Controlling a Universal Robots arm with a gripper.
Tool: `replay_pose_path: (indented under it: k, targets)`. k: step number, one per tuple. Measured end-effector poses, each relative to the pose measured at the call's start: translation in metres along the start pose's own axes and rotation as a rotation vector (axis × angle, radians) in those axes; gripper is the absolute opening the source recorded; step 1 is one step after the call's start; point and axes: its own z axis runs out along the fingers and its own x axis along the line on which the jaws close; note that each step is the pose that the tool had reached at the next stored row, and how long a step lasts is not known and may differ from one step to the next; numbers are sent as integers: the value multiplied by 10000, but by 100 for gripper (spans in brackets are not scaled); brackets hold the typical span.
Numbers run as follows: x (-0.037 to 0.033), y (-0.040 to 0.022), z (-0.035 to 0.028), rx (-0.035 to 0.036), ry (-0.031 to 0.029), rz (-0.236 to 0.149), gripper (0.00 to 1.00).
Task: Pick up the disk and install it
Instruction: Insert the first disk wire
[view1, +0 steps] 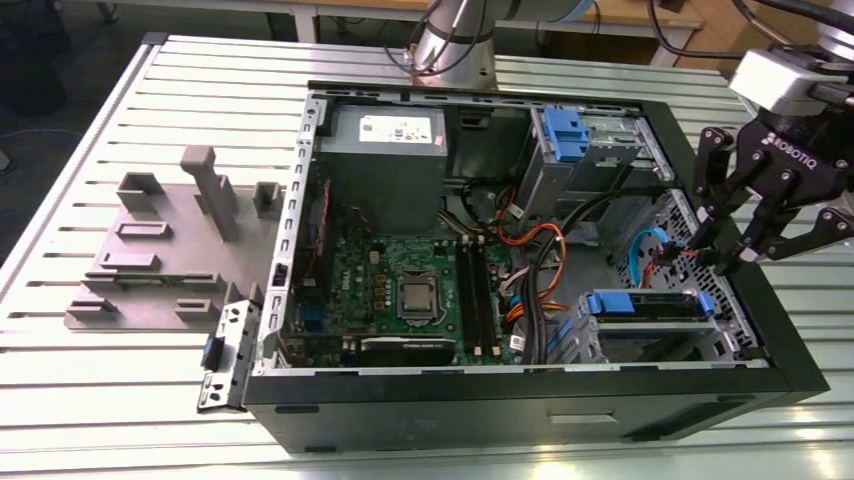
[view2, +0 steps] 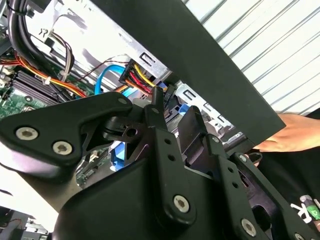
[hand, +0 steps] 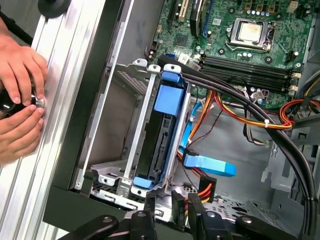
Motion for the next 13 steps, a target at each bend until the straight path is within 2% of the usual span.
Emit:
replay_pose_path:
  k: [3,7,11,12,13]
  targets:
    - [-4,17,5,9,5,-46,39]
    - [-5,18,5,73,56,-412,39]
    - [-5,18,5,92,70,-519,38]
    - [-5,18,5,93,71,-524,30]
    - [-5,18,5,94,72,-528,30]
